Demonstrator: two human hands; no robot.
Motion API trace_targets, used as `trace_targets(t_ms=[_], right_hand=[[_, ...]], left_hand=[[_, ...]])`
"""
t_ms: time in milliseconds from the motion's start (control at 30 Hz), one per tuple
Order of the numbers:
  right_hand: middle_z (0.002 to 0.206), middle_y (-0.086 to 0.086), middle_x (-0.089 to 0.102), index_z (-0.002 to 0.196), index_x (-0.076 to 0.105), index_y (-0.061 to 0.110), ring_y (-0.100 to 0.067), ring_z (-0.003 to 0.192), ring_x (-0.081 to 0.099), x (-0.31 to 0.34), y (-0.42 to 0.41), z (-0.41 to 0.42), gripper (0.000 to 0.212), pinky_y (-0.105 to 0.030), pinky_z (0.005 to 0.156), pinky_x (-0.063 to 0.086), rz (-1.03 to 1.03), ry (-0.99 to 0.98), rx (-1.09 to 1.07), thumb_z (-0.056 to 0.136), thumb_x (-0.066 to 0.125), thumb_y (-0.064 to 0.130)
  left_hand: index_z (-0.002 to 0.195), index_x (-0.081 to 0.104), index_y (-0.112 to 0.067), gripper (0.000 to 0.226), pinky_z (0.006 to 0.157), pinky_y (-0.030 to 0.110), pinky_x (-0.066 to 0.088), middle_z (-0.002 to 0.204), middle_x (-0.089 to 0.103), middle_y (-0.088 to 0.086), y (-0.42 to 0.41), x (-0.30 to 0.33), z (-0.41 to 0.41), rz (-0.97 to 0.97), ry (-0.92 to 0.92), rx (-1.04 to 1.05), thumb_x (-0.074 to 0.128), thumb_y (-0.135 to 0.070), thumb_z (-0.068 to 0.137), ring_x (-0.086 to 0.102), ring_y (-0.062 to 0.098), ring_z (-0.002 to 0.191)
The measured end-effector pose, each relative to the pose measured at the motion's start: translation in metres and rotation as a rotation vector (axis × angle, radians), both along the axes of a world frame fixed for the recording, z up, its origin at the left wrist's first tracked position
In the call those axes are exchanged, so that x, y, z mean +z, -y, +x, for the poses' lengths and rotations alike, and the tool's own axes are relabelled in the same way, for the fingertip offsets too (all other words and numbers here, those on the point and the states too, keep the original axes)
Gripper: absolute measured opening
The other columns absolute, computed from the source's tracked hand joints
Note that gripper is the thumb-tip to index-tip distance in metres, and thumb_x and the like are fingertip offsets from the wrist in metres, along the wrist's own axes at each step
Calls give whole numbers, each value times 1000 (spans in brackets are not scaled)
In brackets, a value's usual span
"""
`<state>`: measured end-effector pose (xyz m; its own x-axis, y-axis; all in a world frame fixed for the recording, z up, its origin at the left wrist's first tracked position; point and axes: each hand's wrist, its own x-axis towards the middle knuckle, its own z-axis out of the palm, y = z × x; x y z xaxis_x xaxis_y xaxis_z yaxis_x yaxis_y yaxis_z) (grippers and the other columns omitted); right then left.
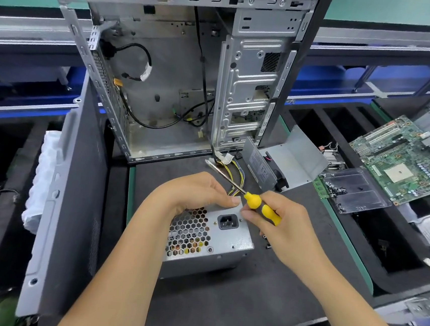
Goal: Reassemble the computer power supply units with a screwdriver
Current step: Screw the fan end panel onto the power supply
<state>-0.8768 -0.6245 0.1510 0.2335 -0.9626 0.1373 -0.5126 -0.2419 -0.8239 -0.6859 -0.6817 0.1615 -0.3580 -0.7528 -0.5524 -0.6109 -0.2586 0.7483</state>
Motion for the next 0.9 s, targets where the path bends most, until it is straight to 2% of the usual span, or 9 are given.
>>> trace_targets(t_ms=[167, 333, 500, 600, 700, 767, 833, 867, 900], right_hand=[[83, 0, 55, 78, 62, 4, -19, 67, 49, -10, -6, 3, 13, -26, 57, 41, -299, -172, 67, 83, 72, 11], [80, -1, 59, 75, 62, 6, -19, 52, 40, -6, -6, -1, 12, -29, 35, 37, -519, -447, 134, 72, 63, -5], [76, -3, 60, 75, 67, 8, -20, 50, 46, -3, -4, -1, 18, -27, 32, 35, -627, -581, 204, 67, 60, -6], [86, 2, 57, 82, 67, 9, -19, 55, 45, -13, -8, -4, 16, -30, 37, 38, -517, -445, 177, 74, 59, -2], [91, 7, 46, 80, 62, 7, -18, 65, 45, -22, -11, -7, 10, -33, 50, 40, -332, -222, 127, 80, 68, -1], [88, 9, 44, 80, 65, 7, -11, 69, 44, -24, -11, -8, 8, -22, 57, 36, -210, -75, 103, 84, 71, 9], [83, 10, 45, 87, 74, 13, -5, 66, 46, -21, -11, -9, 12, -12, 58, 34, -47, 89, 68, 86, 68, 23], [80, 10, 48, 90, 76, 19, -4, 62, 47, -20, -10, -9, 11, -12, 56, 35, 46, 160, 48, 85, 68, 24], [76, 8, 50, 90, 77, 24, -4, 58, 47, -19, -10, -10, 9, -15, 51, 36, 140, 224, 30, 85, 69, 24]], left_hand=[[61, 66, -17, 35, 74, 30, 32, 64, 46, -3, -1, 1, 0, -35, -20, -21, 71, -42, 86, 40, 13, 70], [41, 52, -24, 53, 64, 28, 27, 41, 35, -12, 0, 3, 0, 2, -7, -18, 68, -43, 89, 34, 5, 45], [35, 55, -27, 59, 68, 26, 31, 36, 38, -18, 1, 3, -1, -18, 15, -43, 66, -44, 89, 37, 2, 50], [33, 50, -26, 62, 57, 26, 24, 36, 32, -15, 2, 0, 0, -19, -27, -54, 66, -41, 91, 35, 1, 36], [36, 47, -26, 60, 61, 28, 23, 44, 29, -10, 2, -4, 2, -14, -94, -61, 67, -39, 90, 28, 5, 44], [44, 61, -27, 47, 65, 26, 28, 45, 37, -16, 1, -5, 3, -30, -99, -43, 69, -38, 89, 39, 5, 51], [64, 75, -22, 31, 70, 24, 32, 52, 62, -11, 2, -4, 3, -33, -71, -36, 69, -40, 88, 57, 8, 64], [65, 75, -22, 31, 72, 25, 32, 63, 66, -9, 3, -3, 3, -22, -53, -50, 69, -43, 88, 60, 7, 66], [63, 75, -25, 32, 74, 26, 33, 54, 64, -12, 3, -1, 4, -4, -41, -65, 68, -46, 87, 59, 2, 60]])
